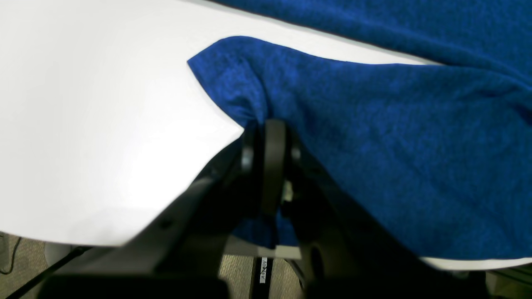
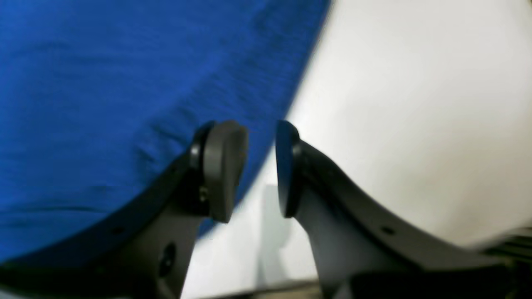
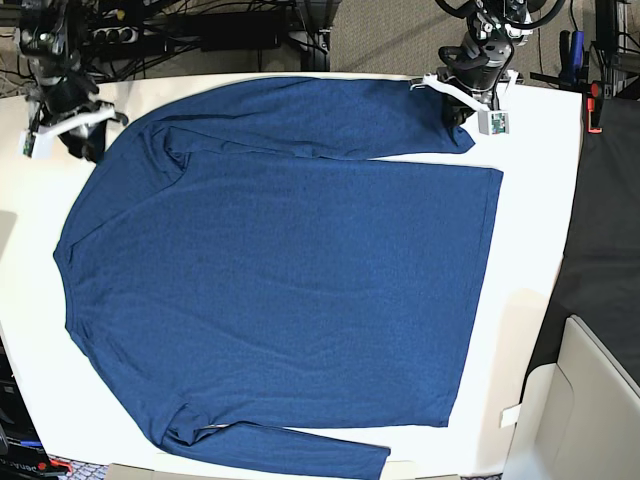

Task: Fold the T-shirt properly
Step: 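Move the right gripper to the opposite shoulder and grasp the fabric, then drag the held shoulder with the left gripper along the table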

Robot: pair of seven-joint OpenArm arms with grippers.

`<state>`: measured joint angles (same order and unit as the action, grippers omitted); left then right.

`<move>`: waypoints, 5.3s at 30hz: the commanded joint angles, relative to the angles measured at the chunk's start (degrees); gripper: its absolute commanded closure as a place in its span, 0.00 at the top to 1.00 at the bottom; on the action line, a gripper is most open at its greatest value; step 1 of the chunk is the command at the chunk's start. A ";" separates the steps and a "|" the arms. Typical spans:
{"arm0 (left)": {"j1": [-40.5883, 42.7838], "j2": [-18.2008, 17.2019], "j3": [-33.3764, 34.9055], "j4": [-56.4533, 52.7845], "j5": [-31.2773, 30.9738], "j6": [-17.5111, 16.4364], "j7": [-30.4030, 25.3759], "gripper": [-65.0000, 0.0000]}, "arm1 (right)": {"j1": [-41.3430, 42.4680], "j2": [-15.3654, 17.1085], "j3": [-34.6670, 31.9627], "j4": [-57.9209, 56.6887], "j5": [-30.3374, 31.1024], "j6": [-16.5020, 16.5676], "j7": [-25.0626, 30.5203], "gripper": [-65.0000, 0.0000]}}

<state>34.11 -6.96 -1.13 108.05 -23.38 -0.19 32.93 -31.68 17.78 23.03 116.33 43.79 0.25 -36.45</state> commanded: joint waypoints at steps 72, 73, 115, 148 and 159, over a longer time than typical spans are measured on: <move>8.05 -1.52 -1.47 11.12 -0.32 -0.12 -2.73 0.00 | -0.54 -3.93 11.39 -10.18 14.28 8.58 0.80 0.00; 7.96 -1.52 -1.47 11.12 -0.32 -0.12 -3.87 0.00 | -0.19 -3.93 11.39 -10.18 14.28 8.58 0.80 0.00; -22.20 -1.70 -1.56 -2.34 -0.23 0.14 4.48 0.05 | 0.96 -9.82 15.70 -10.44 17.88 8.67 1.15 0.00; -22.28 0.41 -12.02 -1.54 -0.32 -0.03 29.18 0.36 | 1.13 -9.91 15.96 -10.44 17.88 14.83 1.06 0.00; -22.55 3.31 -12.02 -4.01 -0.32 -0.03 28.83 0.36 | 1.04 -9.91 15.96 -10.36 17.88 14.83 1.06 0.00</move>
<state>11.73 -3.81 -13.15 103.57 -23.14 0.03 61.23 -30.48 7.27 38.46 105.08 60.64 14.20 -36.42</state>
